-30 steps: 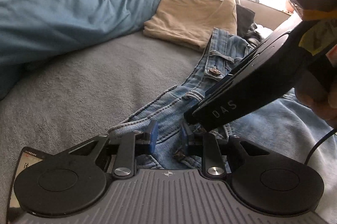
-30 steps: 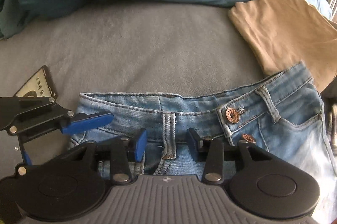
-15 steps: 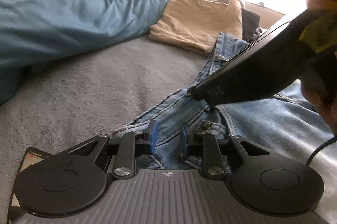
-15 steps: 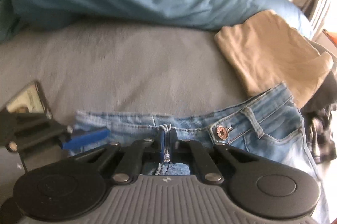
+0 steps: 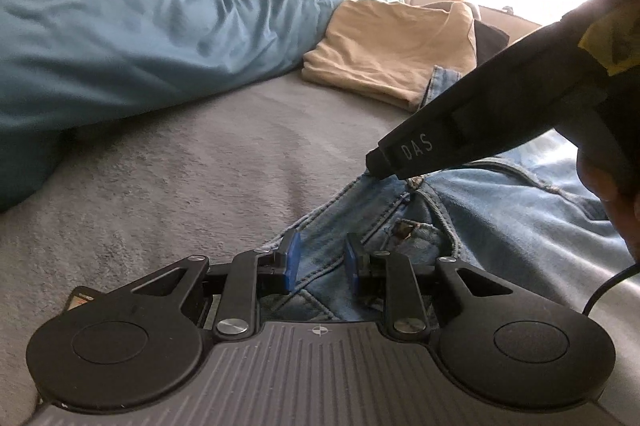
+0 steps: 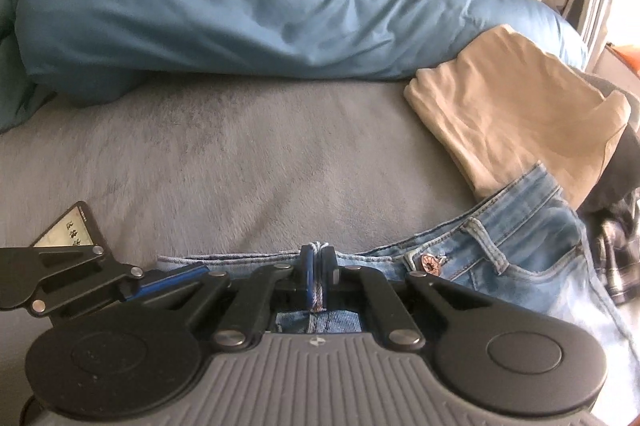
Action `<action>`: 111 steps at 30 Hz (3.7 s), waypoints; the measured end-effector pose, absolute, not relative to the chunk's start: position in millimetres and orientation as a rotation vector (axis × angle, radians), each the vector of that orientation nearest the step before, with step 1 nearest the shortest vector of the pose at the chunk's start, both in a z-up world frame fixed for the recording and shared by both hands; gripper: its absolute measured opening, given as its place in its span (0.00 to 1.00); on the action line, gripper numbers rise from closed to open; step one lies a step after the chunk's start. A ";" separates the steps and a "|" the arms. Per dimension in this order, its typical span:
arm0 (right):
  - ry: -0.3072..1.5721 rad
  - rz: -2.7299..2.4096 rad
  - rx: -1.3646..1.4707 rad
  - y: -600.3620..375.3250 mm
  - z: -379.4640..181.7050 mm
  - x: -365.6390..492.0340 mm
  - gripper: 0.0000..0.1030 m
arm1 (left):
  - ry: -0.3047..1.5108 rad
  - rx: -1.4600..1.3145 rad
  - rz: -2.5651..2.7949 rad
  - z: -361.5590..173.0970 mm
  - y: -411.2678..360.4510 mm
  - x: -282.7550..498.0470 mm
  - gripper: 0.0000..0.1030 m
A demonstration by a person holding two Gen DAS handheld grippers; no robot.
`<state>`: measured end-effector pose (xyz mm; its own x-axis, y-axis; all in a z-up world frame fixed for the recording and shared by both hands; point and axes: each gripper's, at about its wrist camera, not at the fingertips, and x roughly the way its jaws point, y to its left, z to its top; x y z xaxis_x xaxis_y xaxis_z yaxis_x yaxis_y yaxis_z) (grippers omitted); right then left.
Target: Fold clothes
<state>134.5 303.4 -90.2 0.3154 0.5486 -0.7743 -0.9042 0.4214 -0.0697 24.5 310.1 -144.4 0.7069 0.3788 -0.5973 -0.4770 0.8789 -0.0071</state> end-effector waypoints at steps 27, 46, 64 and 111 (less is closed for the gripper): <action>0.900 1.072 -0.262 291.7 -112.9 176.4 0.17 | 0.658 -0.095 0.438 -148.3 295.9 41.0 0.24; 0.717 0.883 -0.659 283.7 -121.7 253.3 0.31 | 0.666 -0.111 0.436 -149.0 306.0 41.4 0.25; 0.665 0.859 -0.621 297.3 -143.1 253.1 0.02 | 0.667 -0.097 0.439 -149.8 303.2 38.4 0.25; 0.618 1.090 -0.787 142.3 -116.4 -23.2 0.40 | 0.848 -0.511 0.438 -129.2 314.4 3.6 0.38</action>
<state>-23.2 142.3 -116.4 0.3481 0.5317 -0.7721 -0.9355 0.2495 -0.2500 3.6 314.4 -129.2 0.5876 0.1609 -0.7930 -0.5536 0.7947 -0.2490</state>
